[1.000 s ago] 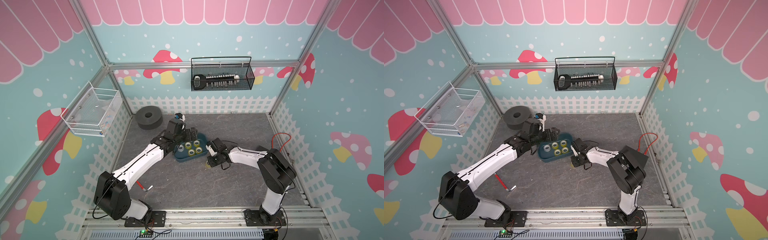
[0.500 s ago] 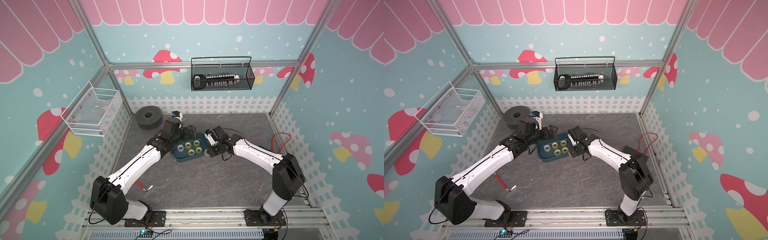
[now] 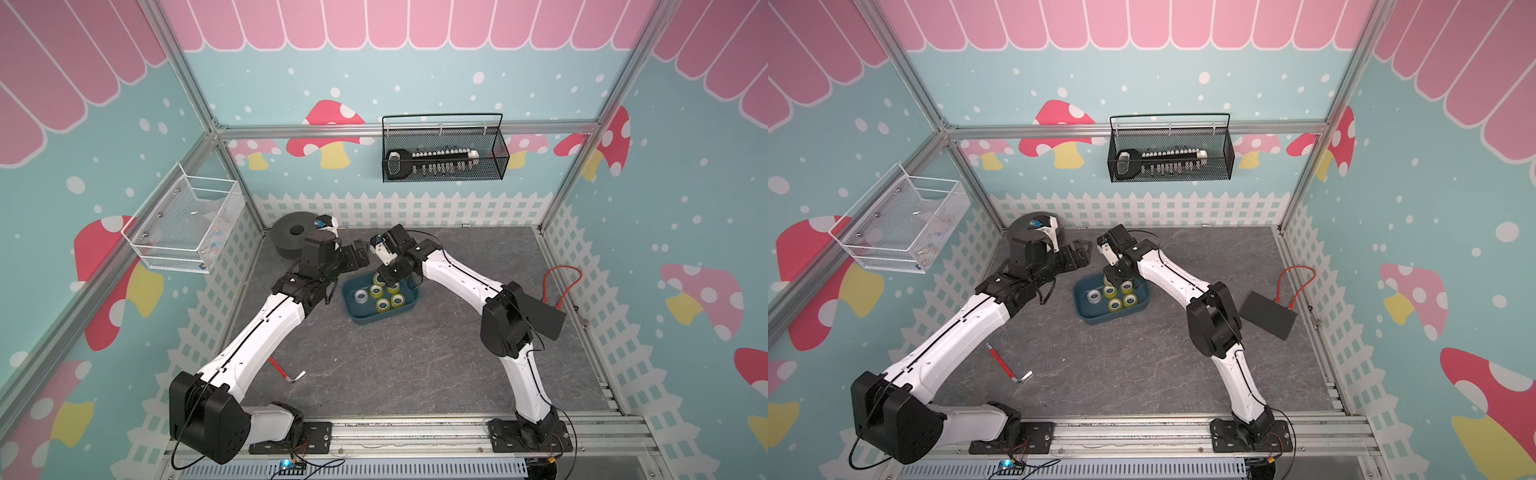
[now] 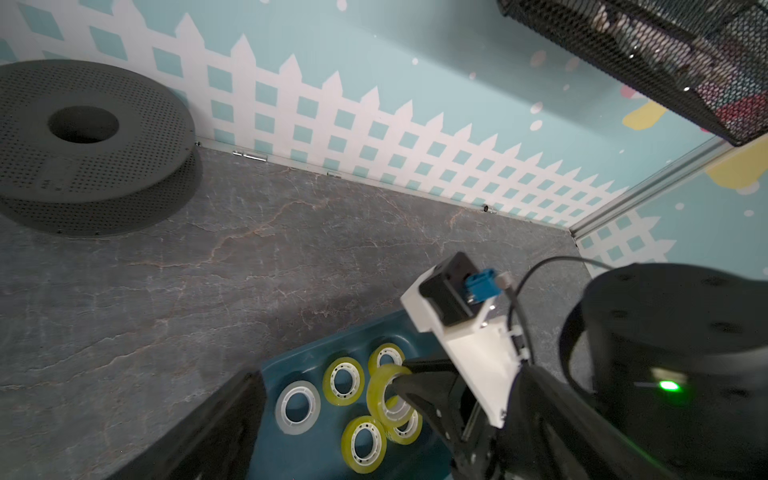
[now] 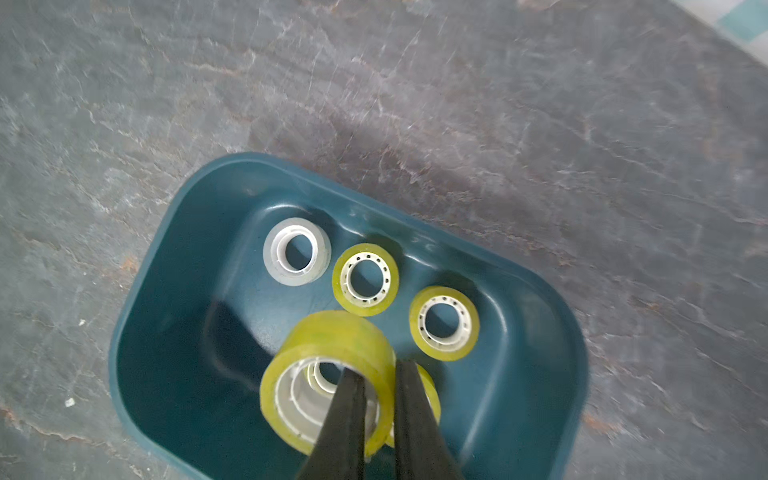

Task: Put the transparent tape into the storage box
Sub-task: Place the tape in the storage box.

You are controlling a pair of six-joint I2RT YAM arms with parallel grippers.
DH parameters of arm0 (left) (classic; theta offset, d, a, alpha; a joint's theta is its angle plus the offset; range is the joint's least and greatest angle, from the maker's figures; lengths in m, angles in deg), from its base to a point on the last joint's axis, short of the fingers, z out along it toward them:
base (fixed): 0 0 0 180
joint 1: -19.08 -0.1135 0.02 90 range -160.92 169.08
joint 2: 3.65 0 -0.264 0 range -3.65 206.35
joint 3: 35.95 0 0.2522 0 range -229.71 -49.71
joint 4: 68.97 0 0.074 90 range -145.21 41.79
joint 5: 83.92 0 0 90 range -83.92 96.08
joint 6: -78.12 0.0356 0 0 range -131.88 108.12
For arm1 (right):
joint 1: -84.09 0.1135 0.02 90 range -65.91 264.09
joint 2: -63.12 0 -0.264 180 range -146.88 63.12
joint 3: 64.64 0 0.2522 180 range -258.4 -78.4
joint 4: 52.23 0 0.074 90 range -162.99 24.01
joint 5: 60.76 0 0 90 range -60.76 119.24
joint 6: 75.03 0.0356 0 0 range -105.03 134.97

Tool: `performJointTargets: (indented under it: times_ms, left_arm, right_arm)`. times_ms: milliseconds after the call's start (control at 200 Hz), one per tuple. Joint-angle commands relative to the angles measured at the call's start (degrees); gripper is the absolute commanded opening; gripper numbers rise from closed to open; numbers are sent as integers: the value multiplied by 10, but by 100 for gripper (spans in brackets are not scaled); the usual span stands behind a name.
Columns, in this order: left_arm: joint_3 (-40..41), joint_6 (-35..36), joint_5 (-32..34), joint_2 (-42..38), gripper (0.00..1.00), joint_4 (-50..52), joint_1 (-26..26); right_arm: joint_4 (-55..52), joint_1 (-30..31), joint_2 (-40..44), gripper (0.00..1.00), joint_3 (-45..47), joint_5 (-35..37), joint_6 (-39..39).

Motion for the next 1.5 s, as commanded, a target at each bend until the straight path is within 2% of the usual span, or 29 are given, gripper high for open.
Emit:
performJointTargets:
  times_ms: [0, 320, 525, 961, 1341, 1496]
  left_arm:
    - [12, -1, 8, -15, 99, -7, -5]
    - [22, -5, -4, -17, 99, -6, -5]
    - [26, -3, -10, -17, 99, -5, -5]
    - [32, 0, -5, -29, 99, -5, -14]
    - [40, 1, -12, -33, 99, -12, -24]
    - [39, 0, -18, -29, 99, -12, -24]
  right_arm:
    - [-22, 19, -18, 0, -33, -20, -28]
    - [-27, 68, -60, 0, -30, -12, -62]
    - [-21, 92, -78, 0, -30, 17, -65]
    - [-15, 96, -105, 0, -27, 60, -60]
    - [-15, 96, -118, 0, -30, 66, -61]
    - [-24, 96, -120, 5, -28, 68, -63]
